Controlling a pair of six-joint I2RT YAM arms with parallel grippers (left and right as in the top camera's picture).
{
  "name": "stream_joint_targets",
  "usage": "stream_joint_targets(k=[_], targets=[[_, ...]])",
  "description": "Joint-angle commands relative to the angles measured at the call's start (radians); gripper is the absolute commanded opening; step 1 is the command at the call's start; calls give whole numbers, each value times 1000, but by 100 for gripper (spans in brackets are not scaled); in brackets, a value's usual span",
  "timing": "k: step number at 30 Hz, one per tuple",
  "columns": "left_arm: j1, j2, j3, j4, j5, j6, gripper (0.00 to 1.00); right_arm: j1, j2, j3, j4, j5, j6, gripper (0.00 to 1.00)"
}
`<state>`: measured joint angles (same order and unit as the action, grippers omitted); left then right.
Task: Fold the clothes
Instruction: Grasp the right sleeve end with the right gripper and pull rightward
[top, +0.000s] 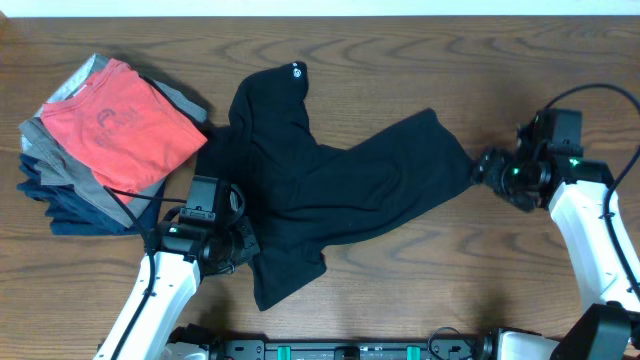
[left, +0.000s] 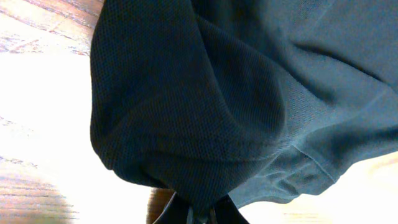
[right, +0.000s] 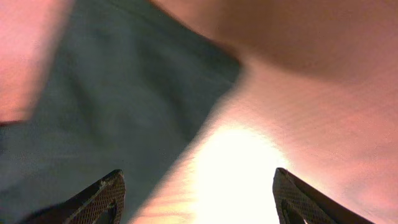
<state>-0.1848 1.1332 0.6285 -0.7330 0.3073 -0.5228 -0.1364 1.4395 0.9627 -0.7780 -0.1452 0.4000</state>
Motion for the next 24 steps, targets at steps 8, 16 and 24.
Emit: stream_joint_targets(k=[8, 16, 24], targets=[[6, 3, 2, 1, -14, 7, 6, 0, 7, -220, 259, -25, -16, 72], [6, 3, 2, 1, -14, 7, 6, 0, 42, -358, 549, -160, -16, 76], [6, 3, 2, 1, -14, 7, 6, 30, 139, -367, 710, -200, 7, 70]])
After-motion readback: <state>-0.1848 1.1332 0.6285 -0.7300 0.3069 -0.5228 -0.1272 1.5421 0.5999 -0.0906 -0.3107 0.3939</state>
